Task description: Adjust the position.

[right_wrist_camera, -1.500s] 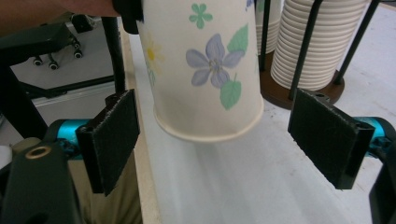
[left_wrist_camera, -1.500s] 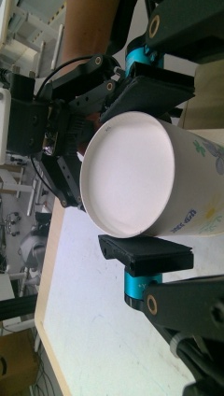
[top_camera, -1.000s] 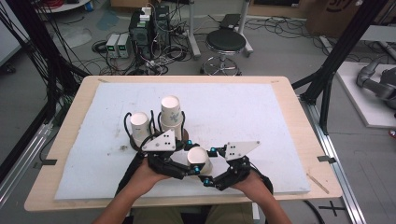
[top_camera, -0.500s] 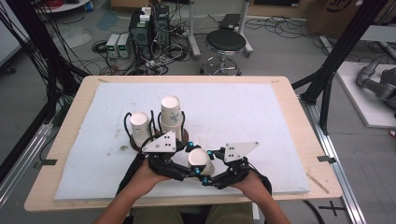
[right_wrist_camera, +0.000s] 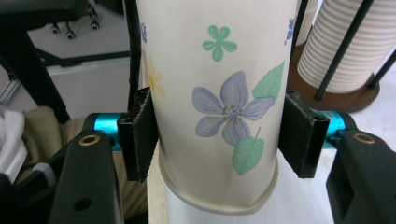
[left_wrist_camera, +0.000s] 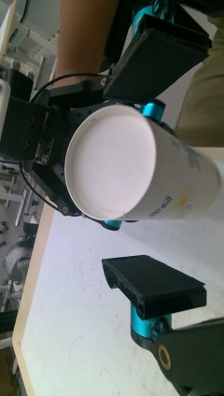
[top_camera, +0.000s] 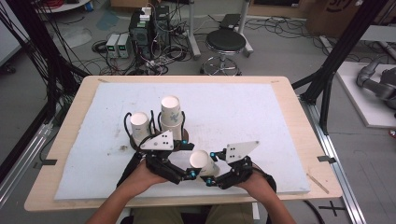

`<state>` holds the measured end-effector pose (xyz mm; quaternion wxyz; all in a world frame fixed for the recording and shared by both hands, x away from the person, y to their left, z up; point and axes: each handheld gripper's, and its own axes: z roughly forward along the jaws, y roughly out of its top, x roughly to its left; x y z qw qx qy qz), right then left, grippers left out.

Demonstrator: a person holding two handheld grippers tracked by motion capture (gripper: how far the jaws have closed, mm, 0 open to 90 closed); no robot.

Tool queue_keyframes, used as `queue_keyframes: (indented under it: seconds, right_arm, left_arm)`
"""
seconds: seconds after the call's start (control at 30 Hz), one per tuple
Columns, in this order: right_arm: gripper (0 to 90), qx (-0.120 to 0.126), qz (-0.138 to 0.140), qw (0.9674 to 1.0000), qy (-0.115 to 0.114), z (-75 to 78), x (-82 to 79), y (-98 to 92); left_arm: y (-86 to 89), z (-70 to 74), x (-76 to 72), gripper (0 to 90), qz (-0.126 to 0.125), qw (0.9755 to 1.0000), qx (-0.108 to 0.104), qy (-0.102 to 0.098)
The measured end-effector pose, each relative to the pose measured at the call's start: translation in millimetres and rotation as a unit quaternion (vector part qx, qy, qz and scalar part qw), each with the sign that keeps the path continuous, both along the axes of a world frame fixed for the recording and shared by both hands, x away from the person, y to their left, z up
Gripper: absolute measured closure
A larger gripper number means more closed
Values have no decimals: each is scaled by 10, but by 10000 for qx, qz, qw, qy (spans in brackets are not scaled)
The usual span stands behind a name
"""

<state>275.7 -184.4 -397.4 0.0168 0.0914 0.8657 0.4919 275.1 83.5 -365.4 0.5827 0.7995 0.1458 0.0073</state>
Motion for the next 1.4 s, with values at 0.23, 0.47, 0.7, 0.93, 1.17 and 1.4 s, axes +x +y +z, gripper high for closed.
queue_keyframes:
  seconds: [0.23,0.47,0.7,0.93,1.17,1.4]
  right_arm:
    - [370,-321,45,9994,-98,81,39,-24]
    - [370,-827,192,9963,-149,180,85,41]
    - [370,-1357,390,9898,-178,272,117,125]
    - [370,-1874,552,9805,-231,343,144,226]
    - [369,-2311,751,9697,-252,415,160,344]
    - [369,-2642,949,9592,-346,493,144,443]
  left_arm:
    - [94,29,38,163,-93,9999,59,1]
    - [104,45,43,163,-155,9996,226,-23]
    - [107,62,40,163,-240,9990,379,-18]
    - [84,47,39,165,-352,9977,579,-8]
    - [13,41,41,169,-477,9956,804,-25]
    - [-30,29,52,181,-561,9941,928,-9]
